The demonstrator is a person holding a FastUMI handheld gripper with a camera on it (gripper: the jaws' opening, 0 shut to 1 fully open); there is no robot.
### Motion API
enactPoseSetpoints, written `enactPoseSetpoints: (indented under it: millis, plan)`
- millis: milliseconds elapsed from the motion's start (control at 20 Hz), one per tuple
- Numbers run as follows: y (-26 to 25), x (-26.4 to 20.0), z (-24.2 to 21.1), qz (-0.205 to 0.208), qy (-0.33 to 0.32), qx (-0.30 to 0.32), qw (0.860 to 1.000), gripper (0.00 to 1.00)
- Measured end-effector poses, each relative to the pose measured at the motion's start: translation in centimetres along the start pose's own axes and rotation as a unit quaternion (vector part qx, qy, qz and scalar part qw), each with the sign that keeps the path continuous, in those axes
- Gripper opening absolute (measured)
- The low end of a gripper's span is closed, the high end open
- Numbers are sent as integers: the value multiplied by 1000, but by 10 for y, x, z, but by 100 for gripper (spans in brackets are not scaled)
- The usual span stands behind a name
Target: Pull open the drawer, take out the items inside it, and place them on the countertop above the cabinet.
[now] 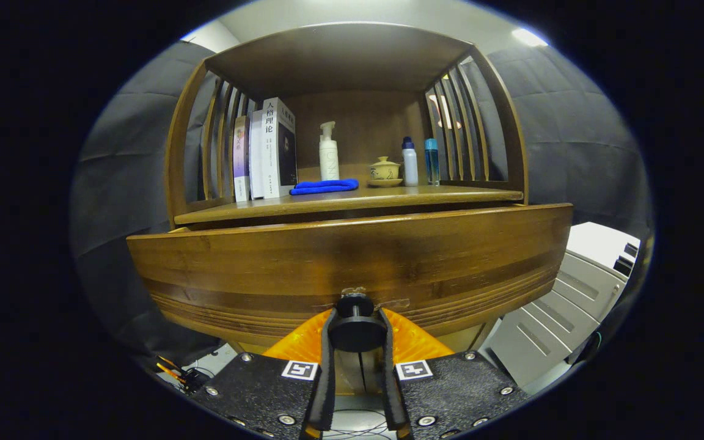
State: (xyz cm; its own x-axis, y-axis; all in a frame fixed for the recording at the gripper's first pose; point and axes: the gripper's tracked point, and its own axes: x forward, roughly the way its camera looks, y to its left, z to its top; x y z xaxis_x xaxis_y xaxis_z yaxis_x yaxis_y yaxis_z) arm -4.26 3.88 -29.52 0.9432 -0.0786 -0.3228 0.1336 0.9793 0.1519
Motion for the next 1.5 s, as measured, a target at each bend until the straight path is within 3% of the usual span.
enactPoseSetpoints:
  millis: [750, 1500]
  plan:
    - [-3, -68, -23, -5, 27, 24, 999, 32]
    - [-3, -90, -31, 2, 42, 15, 999, 32]
